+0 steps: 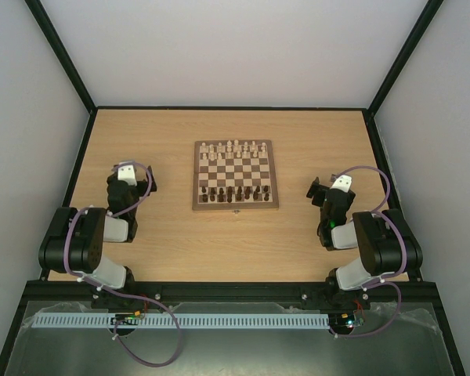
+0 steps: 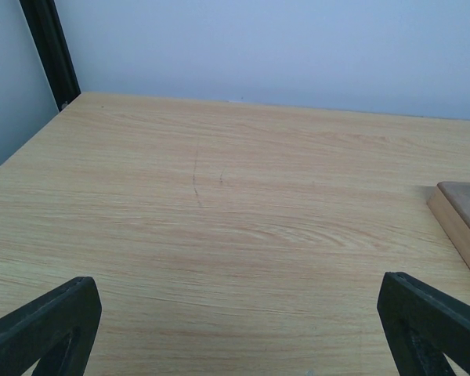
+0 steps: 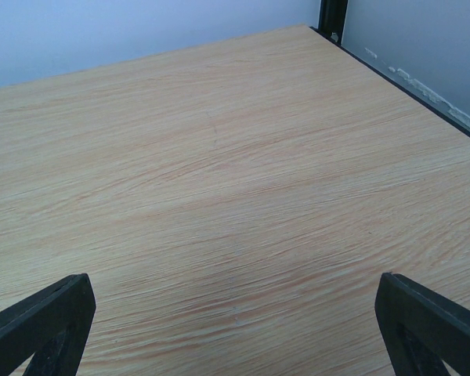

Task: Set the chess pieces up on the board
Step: Reset both arms

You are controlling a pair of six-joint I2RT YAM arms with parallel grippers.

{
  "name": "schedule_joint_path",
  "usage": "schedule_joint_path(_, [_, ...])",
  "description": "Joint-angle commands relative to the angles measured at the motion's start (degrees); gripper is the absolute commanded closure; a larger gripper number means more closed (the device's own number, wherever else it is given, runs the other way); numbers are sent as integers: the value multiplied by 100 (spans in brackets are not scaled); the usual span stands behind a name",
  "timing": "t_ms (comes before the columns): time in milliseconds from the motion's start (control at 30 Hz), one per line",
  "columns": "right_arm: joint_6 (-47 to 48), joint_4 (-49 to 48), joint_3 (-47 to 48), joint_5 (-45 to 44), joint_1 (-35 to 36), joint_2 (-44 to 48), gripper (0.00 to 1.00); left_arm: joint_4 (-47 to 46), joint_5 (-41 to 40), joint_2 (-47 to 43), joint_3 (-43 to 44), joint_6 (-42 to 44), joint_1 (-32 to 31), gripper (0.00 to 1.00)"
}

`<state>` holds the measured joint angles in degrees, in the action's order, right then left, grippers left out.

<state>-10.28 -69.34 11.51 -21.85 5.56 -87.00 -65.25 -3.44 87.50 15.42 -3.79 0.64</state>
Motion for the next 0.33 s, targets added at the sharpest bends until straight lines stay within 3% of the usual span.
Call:
schedule_joint_path(0, [-13,-351,72,-92,-34,3,1,-381,54,-13,-66,63,-14,0])
schedule_joint_path(300, [-16,-297,106,-48,-43,3,1,-374,54,-14,-70,67,-20,0])
